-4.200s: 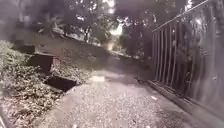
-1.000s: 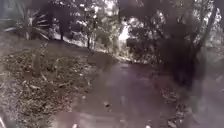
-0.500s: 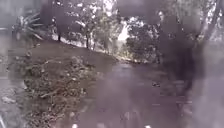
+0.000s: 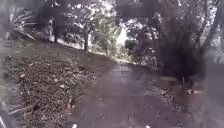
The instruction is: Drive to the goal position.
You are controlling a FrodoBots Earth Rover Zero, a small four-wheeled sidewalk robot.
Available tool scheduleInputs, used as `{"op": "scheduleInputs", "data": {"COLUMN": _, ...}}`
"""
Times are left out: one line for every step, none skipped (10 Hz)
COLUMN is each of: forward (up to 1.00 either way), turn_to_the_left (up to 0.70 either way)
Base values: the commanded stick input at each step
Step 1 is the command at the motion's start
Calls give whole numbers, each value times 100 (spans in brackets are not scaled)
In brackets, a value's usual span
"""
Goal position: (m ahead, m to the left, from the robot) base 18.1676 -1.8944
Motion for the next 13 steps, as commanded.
{"op": "scheduleInputs", "data": {"forward": 100, "turn_to_the_left": 0}}
{"op": "scheduleInputs", "data": {"forward": 100, "turn_to_the_left": 0}}
{"op": "scheduleInputs", "data": {"forward": 100, "turn_to_the_left": 0}}
{"op": "scheduleInputs", "data": {"forward": 100, "turn_to_the_left": 0}}
{"op": "scheduleInputs", "data": {"forward": 100, "turn_to_the_left": 0}}
{"op": "scheduleInputs", "data": {"forward": 100, "turn_to_the_left": 0}}
{"op": "scheduleInputs", "data": {"forward": 100, "turn_to_the_left": 0}}
{"op": "scheduleInputs", "data": {"forward": 100, "turn_to_the_left": 0}}
{"op": "scheduleInputs", "data": {"forward": 100, "turn_to_the_left": 0}}
{"op": "scheduleInputs", "data": {"forward": 100, "turn_to_the_left": 0}}
{"op": "scheduleInputs", "data": {"forward": 100, "turn_to_the_left": 0}}
{"op": "scheduleInputs", "data": {"forward": 100, "turn_to_the_left": 0}}
{"op": "scheduleInputs", "data": {"forward": 100, "turn_to_the_left": 0}}
